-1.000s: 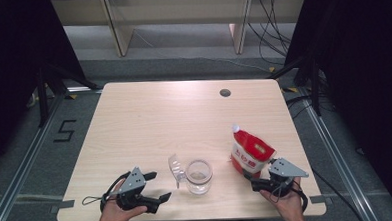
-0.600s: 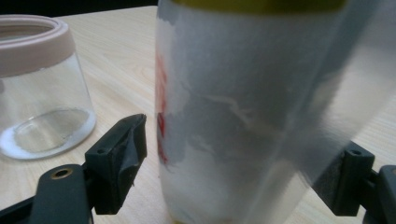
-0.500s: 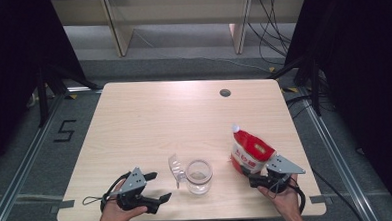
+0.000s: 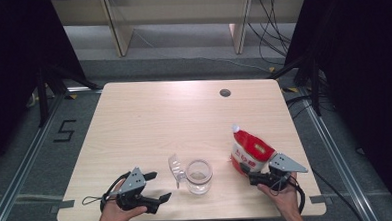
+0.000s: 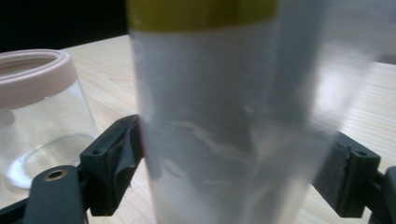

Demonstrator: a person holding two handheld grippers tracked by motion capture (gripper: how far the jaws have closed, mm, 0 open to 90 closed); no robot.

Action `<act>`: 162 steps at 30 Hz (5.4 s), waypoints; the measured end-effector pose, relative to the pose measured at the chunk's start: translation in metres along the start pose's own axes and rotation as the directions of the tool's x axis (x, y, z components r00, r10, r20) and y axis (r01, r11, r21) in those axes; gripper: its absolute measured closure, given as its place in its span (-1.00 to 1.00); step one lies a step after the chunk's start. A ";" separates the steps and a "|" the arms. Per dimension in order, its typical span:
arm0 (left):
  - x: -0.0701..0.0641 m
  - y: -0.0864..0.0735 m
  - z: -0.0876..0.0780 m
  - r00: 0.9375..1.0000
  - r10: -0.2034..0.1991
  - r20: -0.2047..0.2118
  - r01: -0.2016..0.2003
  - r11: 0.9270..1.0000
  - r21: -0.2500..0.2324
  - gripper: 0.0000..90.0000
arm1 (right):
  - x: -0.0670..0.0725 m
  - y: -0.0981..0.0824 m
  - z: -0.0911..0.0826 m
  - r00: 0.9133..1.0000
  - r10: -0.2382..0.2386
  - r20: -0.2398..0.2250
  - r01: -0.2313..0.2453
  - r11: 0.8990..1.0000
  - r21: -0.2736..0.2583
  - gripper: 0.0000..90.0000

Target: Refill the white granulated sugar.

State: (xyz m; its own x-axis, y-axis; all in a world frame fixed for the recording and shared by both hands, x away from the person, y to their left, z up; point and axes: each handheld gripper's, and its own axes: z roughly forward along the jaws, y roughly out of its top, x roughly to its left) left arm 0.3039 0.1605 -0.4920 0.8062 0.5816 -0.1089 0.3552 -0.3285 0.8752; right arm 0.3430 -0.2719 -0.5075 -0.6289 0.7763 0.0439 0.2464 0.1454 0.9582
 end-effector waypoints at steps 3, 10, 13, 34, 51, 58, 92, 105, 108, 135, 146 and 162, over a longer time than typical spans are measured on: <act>0.000 0.000 0.000 1.000 0.013 0.003 -0.013 1.000 0.004 -0.66 | -0.003 0.000 0.001 1.000 -0.026 0.000 0.026 1.000 -0.016 -0.56; -0.002 -0.001 0.001 1.000 -0.014 -0.002 0.014 1.000 0.003 -0.66 | -0.002 0.000 0.001 1.000 -0.023 0.002 0.023 1.000 0.001 -0.49; -0.002 -0.001 0.001 1.000 -0.014 -0.002 0.014 1.000 0.003 -0.66 | -0.005 0.000 0.004 0.998 -0.054 -0.023 0.054 0.998 -0.024 -0.46; -0.002 -0.001 0.001 1.000 -0.009 0.002 0.009 1.000 0.007 -0.66 | -0.005 -0.002 0.009 0.998 0.005 -0.057 -0.007 0.999 -0.048 -0.29; 0.000 -0.001 0.000 1.000 0.021 -0.004 -0.020 0.999 0.026 -0.66 | 0.001 0.002 0.007 0.997 -0.053 -0.052 0.049 0.996 -0.071 -0.01; -0.001 -0.001 0.000 1.000 -0.001 0.002 0.001 1.000 0.001 -0.66 | 0.003 0.005 0.003 0.995 -0.091 -0.032 0.090 0.995 -0.046 0.00; 0.000 -0.002 0.001 1.000 -0.007 -0.004 0.007 1.000 0.010 -0.66 | 0.038 0.036 -0.022 0.861 -0.509 0.006 0.509 0.861 -0.022 0.03; 0.001 -0.002 0.000 1.000 -0.005 -0.008 0.005 1.000 0.020 -0.66 | 0.047 0.040 -0.023 0.808 -0.588 0.015 0.589 0.808 -0.015 0.03; 0.001 -0.003 0.001 1.000 -0.012 -0.005 0.012 1.000 0.017 -0.66 | 0.047 0.041 -0.024 0.795 -0.606 0.017 0.606 0.795 -0.003 0.03; 0.000 -0.003 0.002 1.000 -0.017 -0.003 0.017 1.000 0.014 -0.66 | 0.056 0.044 -0.026 0.620 -0.783 0.053 0.778 0.622 0.089 0.04; 0.000 -0.003 0.002 1.000 -0.015 -0.004 0.015 1.000 0.014 -0.66 | 0.057 0.044 -0.025 0.576 -0.816 0.048 0.810 0.577 0.101 0.05; 0.001 -0.004 0.004 1.000 -0.009 -0.008 0.009 1.000 0.025 -0.66 | 0.053 0.048 -0.008 0.444 -0.896 0.010 0.890 0.443 0.113 0.05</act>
State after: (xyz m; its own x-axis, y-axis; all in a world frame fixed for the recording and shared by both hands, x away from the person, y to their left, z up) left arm 0.3051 0.1597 -0.4974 0.7989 0.5908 -0.1130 0.3747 -0.3418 0.8618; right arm 0.3151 -0.2290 -0.4571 -0.4932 0.2206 -0.8415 -0.3668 0.8244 0.4311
